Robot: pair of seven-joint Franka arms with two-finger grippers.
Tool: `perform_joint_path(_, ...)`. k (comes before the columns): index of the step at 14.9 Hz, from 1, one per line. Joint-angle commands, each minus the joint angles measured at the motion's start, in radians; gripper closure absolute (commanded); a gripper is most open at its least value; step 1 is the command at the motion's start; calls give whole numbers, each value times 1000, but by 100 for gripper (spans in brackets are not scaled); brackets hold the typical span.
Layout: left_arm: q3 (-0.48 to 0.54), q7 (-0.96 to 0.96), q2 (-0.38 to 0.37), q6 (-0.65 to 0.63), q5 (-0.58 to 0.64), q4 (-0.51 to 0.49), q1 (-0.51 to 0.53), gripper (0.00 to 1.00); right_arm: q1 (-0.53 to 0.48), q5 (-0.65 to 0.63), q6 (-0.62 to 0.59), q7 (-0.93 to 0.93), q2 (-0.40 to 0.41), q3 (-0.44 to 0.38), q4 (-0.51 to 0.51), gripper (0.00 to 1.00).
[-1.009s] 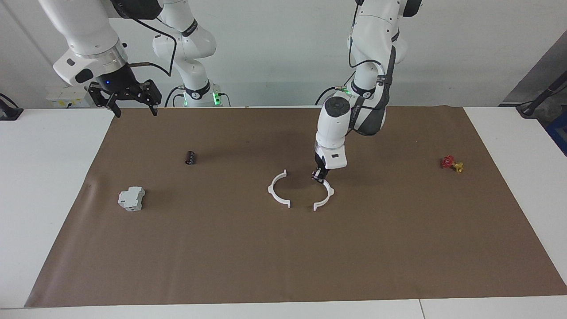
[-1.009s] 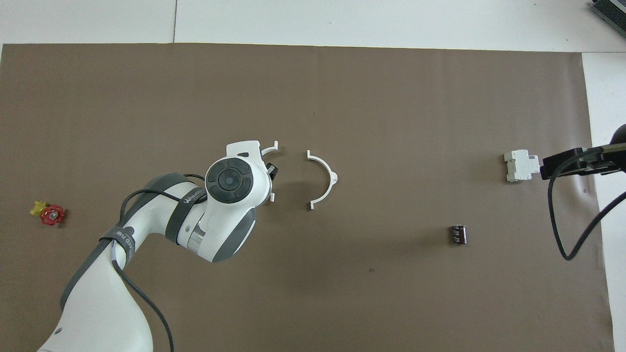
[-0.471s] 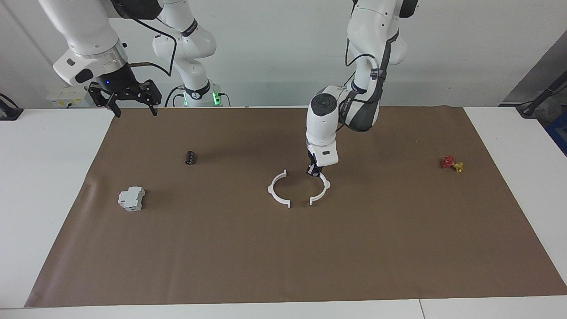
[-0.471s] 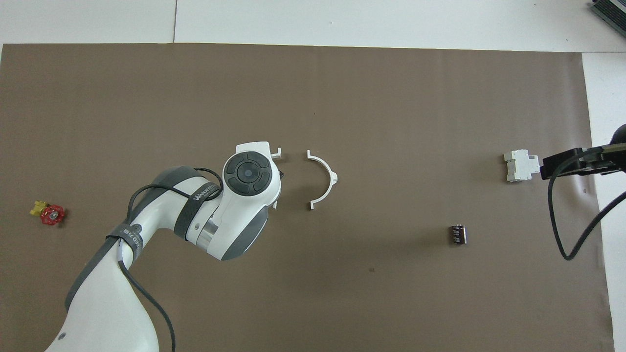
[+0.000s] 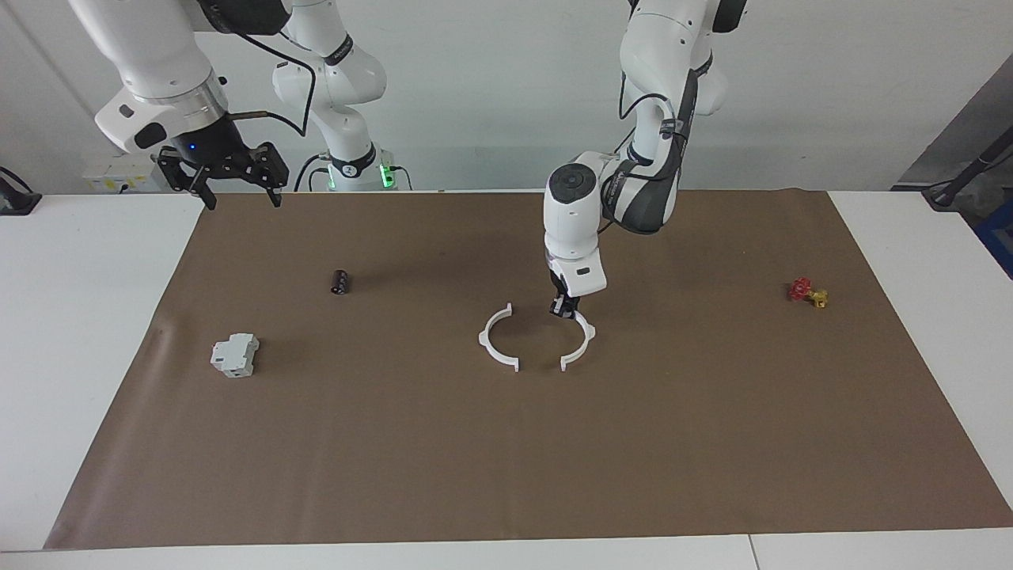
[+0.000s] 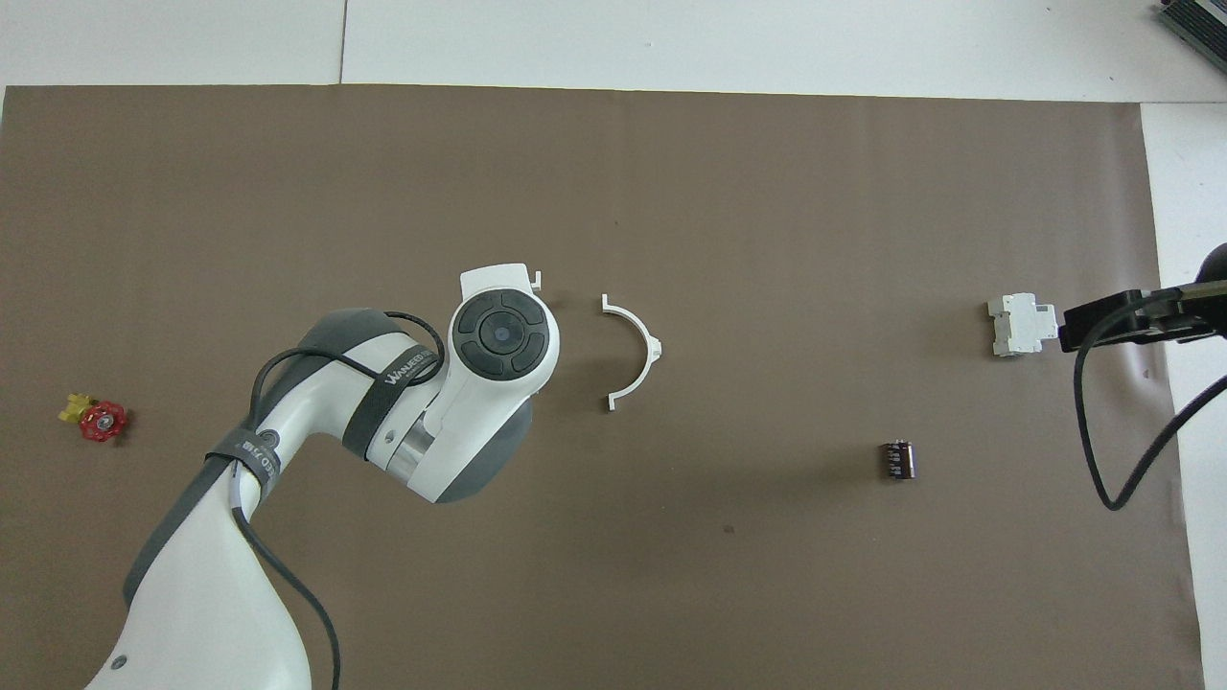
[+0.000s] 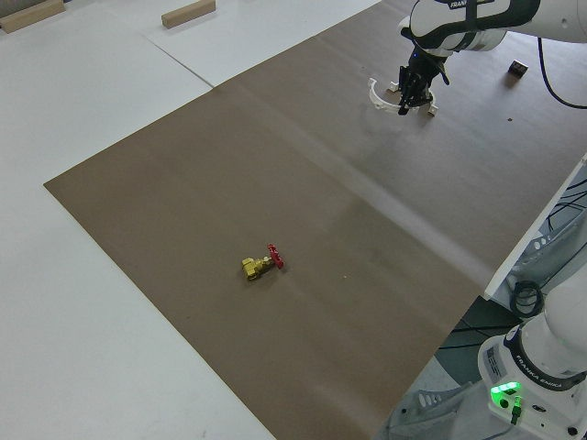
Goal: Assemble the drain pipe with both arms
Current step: 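Press the held clamp half onto the placed half with the left gripper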
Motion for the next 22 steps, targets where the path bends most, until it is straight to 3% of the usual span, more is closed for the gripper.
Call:
perform_joint_path(1, 14, -80, 19, 23, 23, 20, -31, 100, -18, 17, -12, -26, -14, 8, -8, 0)
perform_joint_path(9, 14, -62, 51, 196, 24, -61, -44, 100, -18, 17, -12, -26, -14, 8, -8, 0)
perform_joint_path(22, 16, -140, 51, 115, 24, -20, -88, 100, -18, 17, -12, -26, -14, 8, -8, 0)
